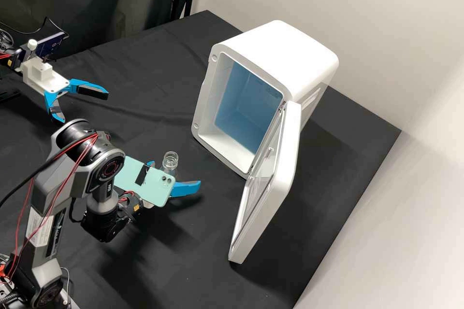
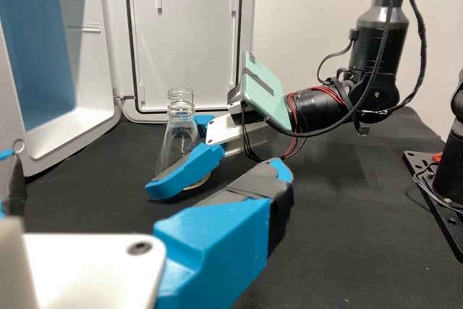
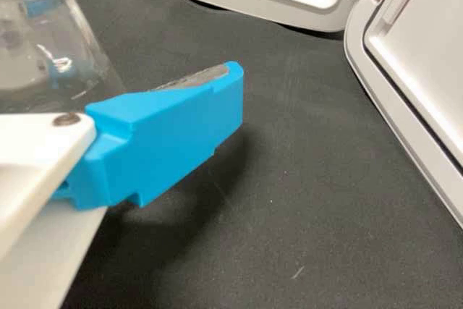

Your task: Place the flask in the incubator

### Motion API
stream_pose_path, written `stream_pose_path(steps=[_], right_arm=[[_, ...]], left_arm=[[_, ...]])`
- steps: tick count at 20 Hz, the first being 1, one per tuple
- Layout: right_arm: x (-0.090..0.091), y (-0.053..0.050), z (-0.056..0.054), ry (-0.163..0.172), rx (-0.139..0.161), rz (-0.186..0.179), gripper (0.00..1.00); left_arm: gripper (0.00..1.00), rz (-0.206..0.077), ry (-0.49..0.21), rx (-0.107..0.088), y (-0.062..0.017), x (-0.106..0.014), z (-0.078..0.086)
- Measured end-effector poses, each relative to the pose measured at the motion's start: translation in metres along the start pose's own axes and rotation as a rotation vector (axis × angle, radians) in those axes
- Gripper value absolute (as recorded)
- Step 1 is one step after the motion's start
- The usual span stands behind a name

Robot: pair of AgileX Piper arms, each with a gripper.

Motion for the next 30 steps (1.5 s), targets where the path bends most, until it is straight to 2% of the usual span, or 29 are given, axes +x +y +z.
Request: stream_pose_path(steps=[9,10,16,30], right_arm=[[0.0004,-0.0016,0.0010,-0.004,0.001,-0.007,1.00],[0.0005,-0.0020,0.0013,-0.005,0.001,-0.009,0.00],[0.0006,-0.0023,0.0014,-0.006,0.001,-0.010,0.00],[-0.0002,-0.0030,0.0017,-0.008,0.002,-0.013,0.00]], left_arm=[[1.00,0.003,0.008,0.001,0.0003,-0.0007,-0.0014],[1.00,0.003,0.009,0.001,0.0004,-0.0007,-0.0015],[1.00,-0.002,0.019,-0.008,-0.0009,-0.0008,-0.0039],[1.00,0.001,0.030,-0.009,-0.0005,-0.0018,-0.0057]])
